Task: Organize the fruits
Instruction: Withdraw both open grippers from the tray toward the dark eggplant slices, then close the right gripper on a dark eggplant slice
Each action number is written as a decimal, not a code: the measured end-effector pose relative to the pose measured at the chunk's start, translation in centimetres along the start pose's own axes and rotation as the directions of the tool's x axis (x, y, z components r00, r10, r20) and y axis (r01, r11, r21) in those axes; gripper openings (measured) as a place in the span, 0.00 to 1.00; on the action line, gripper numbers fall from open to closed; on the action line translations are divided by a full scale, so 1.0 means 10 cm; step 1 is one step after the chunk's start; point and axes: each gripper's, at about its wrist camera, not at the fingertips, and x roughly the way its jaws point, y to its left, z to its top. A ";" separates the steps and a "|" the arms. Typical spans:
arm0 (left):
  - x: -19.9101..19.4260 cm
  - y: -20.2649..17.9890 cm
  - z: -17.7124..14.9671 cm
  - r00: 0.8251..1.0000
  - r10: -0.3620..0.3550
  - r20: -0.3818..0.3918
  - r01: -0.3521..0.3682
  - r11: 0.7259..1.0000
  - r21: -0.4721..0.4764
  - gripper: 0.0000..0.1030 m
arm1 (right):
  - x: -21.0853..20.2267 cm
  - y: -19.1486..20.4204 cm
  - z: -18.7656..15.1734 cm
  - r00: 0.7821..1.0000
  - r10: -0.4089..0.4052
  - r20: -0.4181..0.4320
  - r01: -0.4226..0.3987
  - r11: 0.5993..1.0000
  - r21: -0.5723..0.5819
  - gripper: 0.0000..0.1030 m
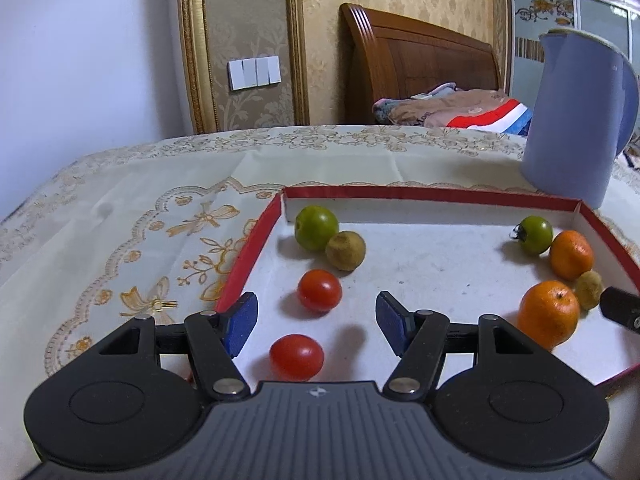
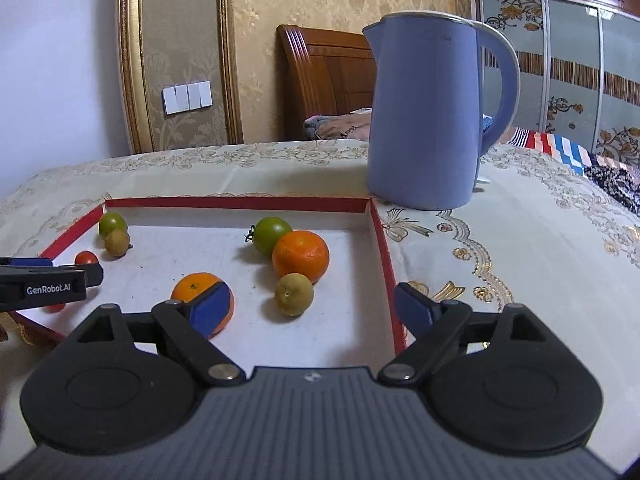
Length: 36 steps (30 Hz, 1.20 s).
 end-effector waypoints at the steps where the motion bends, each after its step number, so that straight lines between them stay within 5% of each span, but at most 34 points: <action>1: -0.01 -0.01 0.00 1.000 0.007 0.004 -0.007 1.000 0.006 0.63 | -0.01 -0.01 0.00 1.000 0.005 0.002 -0.005 1.000 0.007 0.85; 7: -0.06 0.02 -0.02 1.000 0.008 0.014 -0.008 1.000 0.003 0.63 | -0.27 -0.08 -0.06 0.995 0.098 0.028 -0.099 0.994 0.043 0.86; 16: -0.21 0.03 -0.09 0.999 0.009 0.048 -0.009 1.000 0.019 0.63 | -0.92 0.22 -0.35 0.957 0.289 0.017 -0.286 0.951 -0.117 0.86; 36: -0.33 0.15 -0.15 0.999 -0.001 0.052 0.002 1.000 -0.019 0.63 | -0.53 0.62 -0.48 0.951 0.277 -0.133 -0.297 0.941 -0.162 0.88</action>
